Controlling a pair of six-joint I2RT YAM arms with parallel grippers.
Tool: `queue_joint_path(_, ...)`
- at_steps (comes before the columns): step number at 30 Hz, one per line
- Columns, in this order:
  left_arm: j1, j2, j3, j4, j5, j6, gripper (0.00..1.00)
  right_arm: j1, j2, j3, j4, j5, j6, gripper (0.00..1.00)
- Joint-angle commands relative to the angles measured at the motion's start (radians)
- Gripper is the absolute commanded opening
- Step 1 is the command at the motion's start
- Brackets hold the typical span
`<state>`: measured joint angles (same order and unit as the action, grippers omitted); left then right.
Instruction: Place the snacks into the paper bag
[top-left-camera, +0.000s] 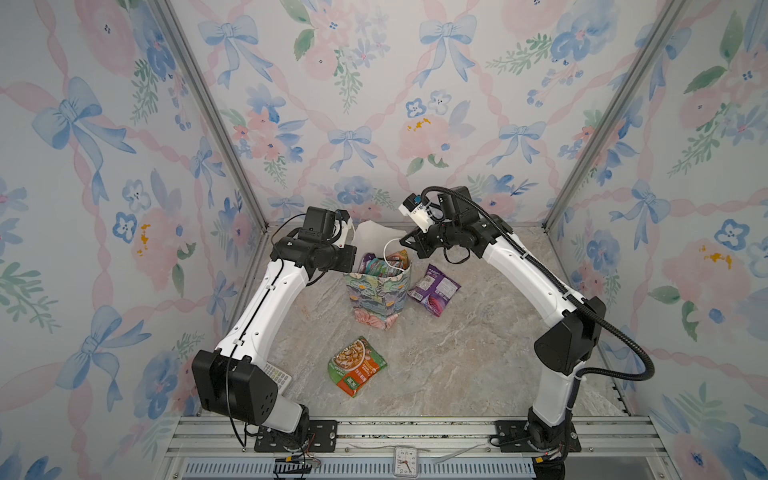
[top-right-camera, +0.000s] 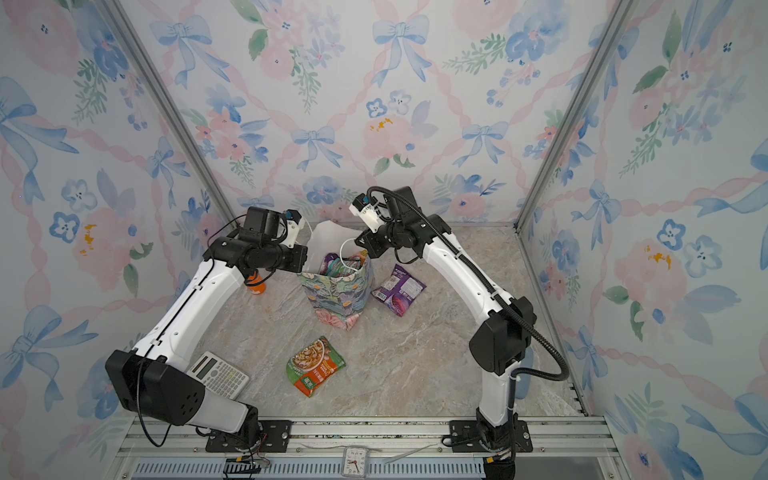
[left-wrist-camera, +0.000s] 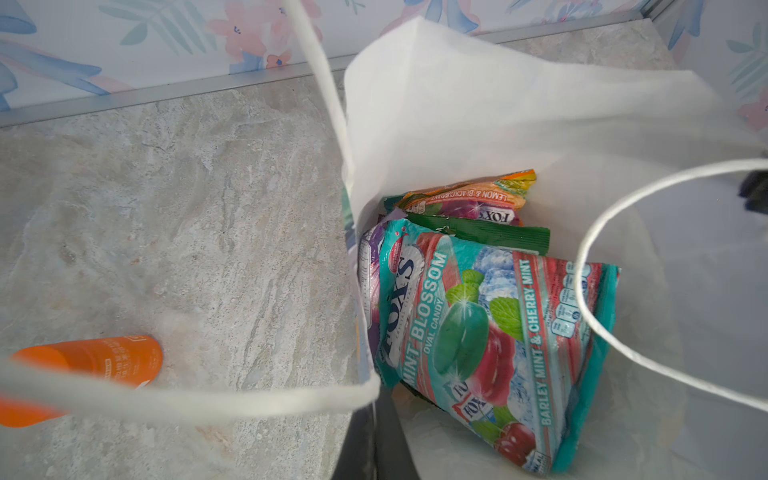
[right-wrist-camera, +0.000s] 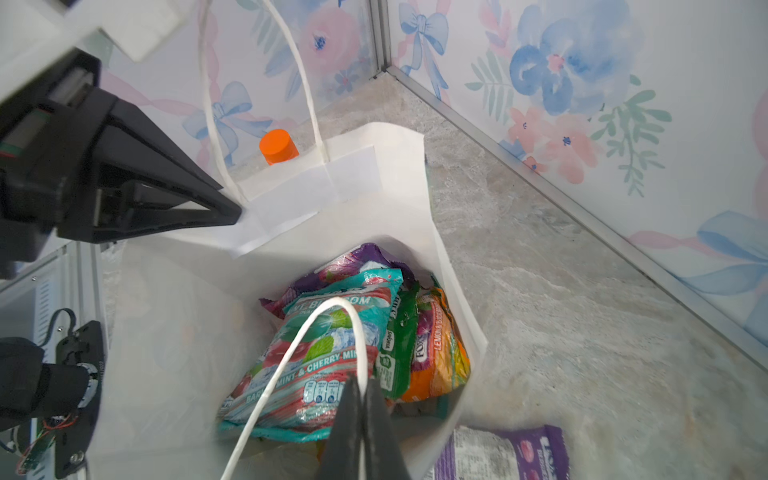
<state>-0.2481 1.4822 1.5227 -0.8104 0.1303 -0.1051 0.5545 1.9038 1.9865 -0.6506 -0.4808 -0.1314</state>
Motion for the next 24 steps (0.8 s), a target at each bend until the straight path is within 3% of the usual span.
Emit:
queue_joint_path(1,0.017,-0.039,-0.009,0.027,0.015,0.005,0.0,-0.014,-0.049,-0.009,0.163,-0.148,0.093,0.0)
queue_joint_path(7,0.028,-0.038,-0.001,0.027,-0.003,0.014,0.0,-0.029,-0.038,-0.006,0.283,-0.232,0.185,0.0)
queue_joint_path(14,0.046,-0.043,0.02,0.027,-0.063,0.015,0.0,-0.049,-0.042,-0.062,0.54,-0.358,0.336,0.0)
queue_joint_path(24,0.07,-0.051,0.061,0.03,-0.169,0.016,0.0,-0.051,-0.014,-0.154,0.816,-0.428,0.459,0.09)
